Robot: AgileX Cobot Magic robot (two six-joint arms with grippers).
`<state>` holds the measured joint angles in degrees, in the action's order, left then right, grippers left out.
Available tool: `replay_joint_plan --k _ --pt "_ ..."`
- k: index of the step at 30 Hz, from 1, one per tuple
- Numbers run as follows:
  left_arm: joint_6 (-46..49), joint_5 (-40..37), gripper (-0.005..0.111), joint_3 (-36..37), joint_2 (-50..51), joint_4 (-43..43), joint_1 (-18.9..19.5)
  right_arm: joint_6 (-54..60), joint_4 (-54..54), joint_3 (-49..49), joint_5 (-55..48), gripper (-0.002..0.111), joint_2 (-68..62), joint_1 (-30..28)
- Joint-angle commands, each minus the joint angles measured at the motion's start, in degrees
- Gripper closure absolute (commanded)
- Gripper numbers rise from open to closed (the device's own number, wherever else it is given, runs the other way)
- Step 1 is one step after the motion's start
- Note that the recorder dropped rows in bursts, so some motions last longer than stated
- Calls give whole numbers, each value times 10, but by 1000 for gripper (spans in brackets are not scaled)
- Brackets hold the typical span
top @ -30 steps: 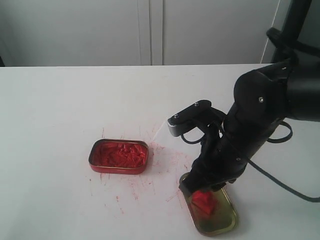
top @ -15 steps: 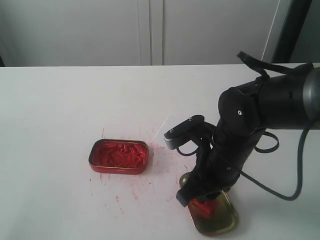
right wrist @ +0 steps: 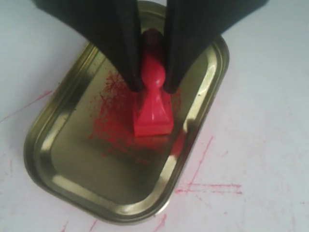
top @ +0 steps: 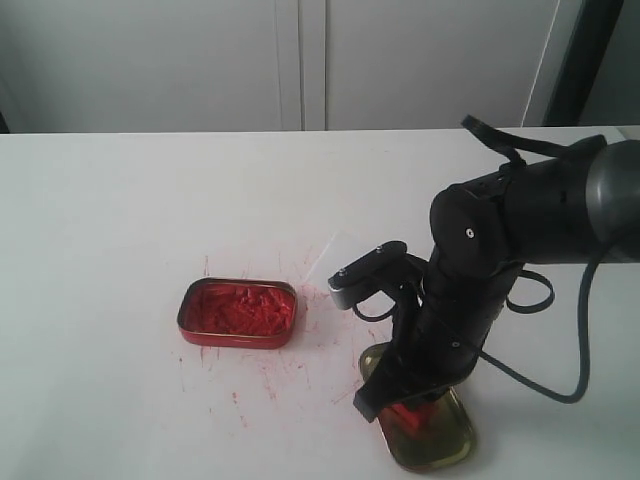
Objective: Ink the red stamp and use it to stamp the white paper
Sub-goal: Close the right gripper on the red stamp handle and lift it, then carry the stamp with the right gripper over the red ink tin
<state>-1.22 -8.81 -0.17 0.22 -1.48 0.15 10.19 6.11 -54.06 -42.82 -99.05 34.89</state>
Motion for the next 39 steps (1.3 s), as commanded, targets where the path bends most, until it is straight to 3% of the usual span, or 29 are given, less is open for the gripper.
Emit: replay_joint_plan --k 1,39 --pt "-1 2 107 2 -2 1 -2 6 1 -2 -6 108 0 0" --pt "-1 2 107 2 -2 1 -2 6 -8 -77 -88 108 61 0"
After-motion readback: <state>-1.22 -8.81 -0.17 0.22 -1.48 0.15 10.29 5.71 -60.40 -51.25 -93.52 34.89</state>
